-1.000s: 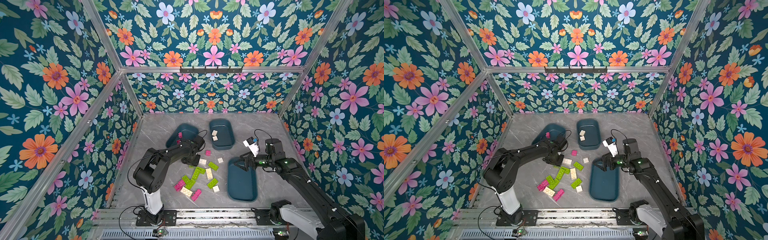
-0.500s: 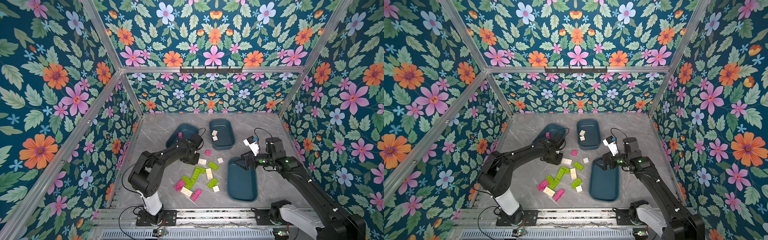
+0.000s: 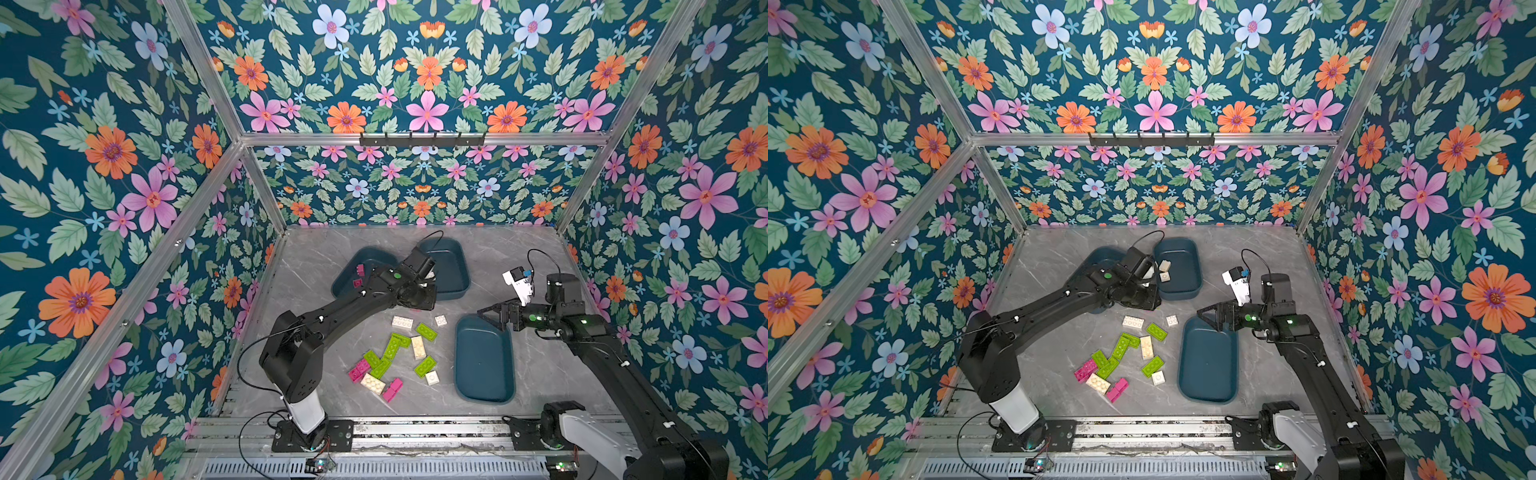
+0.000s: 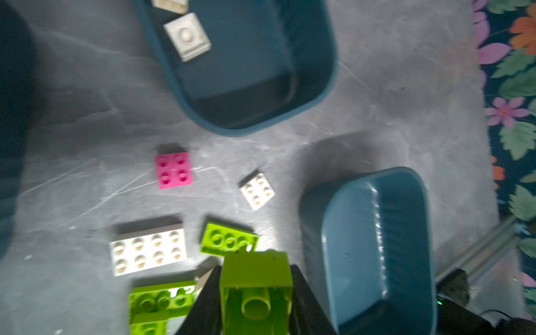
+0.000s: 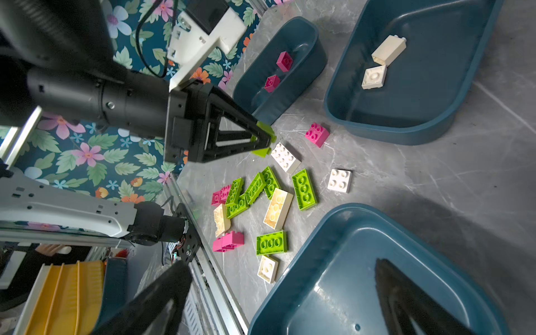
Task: Sort the legos into containers by color
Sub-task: 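Carry the lime-green brick to the tub nearest the right arm and release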
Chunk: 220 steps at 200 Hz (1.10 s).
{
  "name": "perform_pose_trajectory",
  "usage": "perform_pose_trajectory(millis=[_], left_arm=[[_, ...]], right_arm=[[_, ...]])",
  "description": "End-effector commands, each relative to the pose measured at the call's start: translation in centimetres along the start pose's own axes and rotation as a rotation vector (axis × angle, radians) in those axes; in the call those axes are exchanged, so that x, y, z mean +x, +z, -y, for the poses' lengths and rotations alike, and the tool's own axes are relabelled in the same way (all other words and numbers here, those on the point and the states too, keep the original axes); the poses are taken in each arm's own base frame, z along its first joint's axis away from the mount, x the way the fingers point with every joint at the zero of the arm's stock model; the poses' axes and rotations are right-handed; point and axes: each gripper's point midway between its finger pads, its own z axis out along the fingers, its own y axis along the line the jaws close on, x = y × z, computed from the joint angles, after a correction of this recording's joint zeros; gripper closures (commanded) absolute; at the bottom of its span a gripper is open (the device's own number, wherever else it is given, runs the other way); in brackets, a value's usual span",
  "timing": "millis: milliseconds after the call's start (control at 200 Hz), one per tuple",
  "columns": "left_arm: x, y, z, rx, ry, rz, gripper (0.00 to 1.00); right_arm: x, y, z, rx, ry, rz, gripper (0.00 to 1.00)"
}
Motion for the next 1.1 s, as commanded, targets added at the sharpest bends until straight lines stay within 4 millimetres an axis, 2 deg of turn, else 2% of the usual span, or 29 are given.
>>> perform_pose_trajectory(millis=[0, 135, 365, 505, 580, 655, 765, 915, 1095], left_arm=[[0.2, 0.6, 4.1, 0.110, -0.013, 0.013, 0.67], [2.2, 2.0, 6.6, 0.164, -0.006, -0.005, 0.67], [4.3, 4.0, 8.5, 0.205, -0.019, -0.021, 0.63], [4.3, 4.7, 7.9, 0.180, -0.025, -0.010, 0.50], [3.9, 4.4, 7.6, 0.161, -0.027, 0.004, 0.36], [3.3, 3.5, 7.2, 0.145, -0.020, 0.012, 0.31], [2.7, 2.1, 5.1, 0.084, -0.010, 0.018, 0.30], [2.8, -0.2, 0.1, -0.068, 0.010, -0.002, 0.29], [4.0, -2.2, -6.0, -0.214, -0.093, -0.022, 0.27]], right_arm=[[0.8, 0.0, 0.3, 0.007, 0.073, -0.025, 0.01], [1.4, 0.0, 0.7, 0.025, 0.094, -0.032, 0.01], [2.0, -0.2, 1.0, 0.045, 0.092, -0.030, 0.01], [2.2, -0.3, 0.9, 0.050, 0.087, -0.031, 0.01], [2.2, -0.3, 0.8, 0.047, 0.083, -0.030, 0.01], [2.1, -0.3, 0.6, 0.038, 0.081, -0.029, 0.01], [2.0, -0.3, 0.2, 0.016, 0.075, -0.027, 0.01], [1.7, -0.2, -0.5, -0.034, 0.070, -0.024, 0.01], [1.4, 0.0, -0.9, -0.071, 0.064, -0.020, 0.01]])
